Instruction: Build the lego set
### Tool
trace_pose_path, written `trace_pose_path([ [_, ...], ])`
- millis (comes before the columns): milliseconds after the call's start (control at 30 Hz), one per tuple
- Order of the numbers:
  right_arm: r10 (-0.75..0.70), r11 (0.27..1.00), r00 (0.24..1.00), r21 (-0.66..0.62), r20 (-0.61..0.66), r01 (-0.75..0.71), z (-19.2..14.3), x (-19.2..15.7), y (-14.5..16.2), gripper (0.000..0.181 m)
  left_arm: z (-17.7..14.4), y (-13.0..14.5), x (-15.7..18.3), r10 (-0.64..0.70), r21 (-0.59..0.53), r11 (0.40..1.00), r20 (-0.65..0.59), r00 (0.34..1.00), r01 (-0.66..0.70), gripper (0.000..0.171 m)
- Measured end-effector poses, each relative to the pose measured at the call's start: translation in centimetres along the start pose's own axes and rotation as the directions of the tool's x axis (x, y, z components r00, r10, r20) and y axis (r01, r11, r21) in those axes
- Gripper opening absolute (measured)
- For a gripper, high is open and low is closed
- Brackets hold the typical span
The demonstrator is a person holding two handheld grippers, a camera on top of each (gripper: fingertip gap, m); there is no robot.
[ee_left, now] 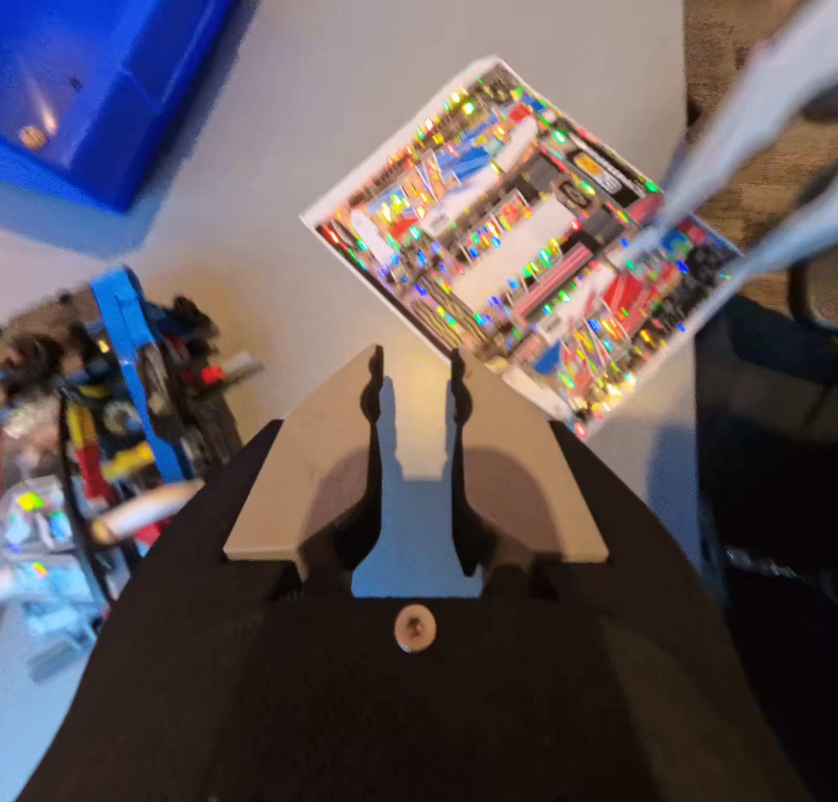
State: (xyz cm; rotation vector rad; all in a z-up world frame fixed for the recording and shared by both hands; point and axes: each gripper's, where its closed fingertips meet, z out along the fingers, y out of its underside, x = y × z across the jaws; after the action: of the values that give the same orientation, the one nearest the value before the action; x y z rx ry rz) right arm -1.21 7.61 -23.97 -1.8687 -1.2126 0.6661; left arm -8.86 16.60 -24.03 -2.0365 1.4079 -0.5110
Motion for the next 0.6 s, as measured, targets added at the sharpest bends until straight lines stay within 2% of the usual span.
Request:
trace_pose_path([
  [133, 0.135, 0.99, 0.985, 0.047, -0.104, -0.131, -2.5, 5.8, 1.3, 0.031, -0.8, 3.5, 3.8, -0.048, 0.017, 0.999, -0.086, 0.995, 0.049, 0.055],
  [167, 0.174, 0.984, 0.979, 0.059, -0.102, -0.169, -2.8, 6.7, 1.5, 0.034, -0.7, 3.6, 4.3, -0.04, 0.028, 0.999, -0.089, 0.995, 0.043, 0.055],
  [267, 0.212, 0.976, 0.97, 0.066, -0.119, -0.206, -2.9, 8.8, 1.9, 0.038, -0.3, 2.8, 4.2, 0.023, 0.099, 0.995, -0.046, 0.999, -0.018, 0.056],
  [500, 0.242, 0.969, 0.955, 0.085, -0.17, -0.23, -2.8, 10.5, 2.2, 0.039, 0.2, -0.5, 3.9, 0.07, 0.281, 0.959, -0.085, 0.994, -0.044, 0.06],
  [567, 0.248, 0.967, 0.949, 0.104, -0.197, -0.231, -3.3, 10.8, 2.2, 0.038, 0.1, -1.2, 4.0, 0.082, 0.34, 0.939, -0.087, 0.993, -0.047, 0.058],
  [600, 0.26, 0.963, 0.945, 0.127, -0.199, -0.238, -3.6, 10.8, 2.0, 0.037, 0.2, -1.2, 4.0, 0.081, 0.35, 0.936, -0.088, 0.993, -0.045, 0.051],
])
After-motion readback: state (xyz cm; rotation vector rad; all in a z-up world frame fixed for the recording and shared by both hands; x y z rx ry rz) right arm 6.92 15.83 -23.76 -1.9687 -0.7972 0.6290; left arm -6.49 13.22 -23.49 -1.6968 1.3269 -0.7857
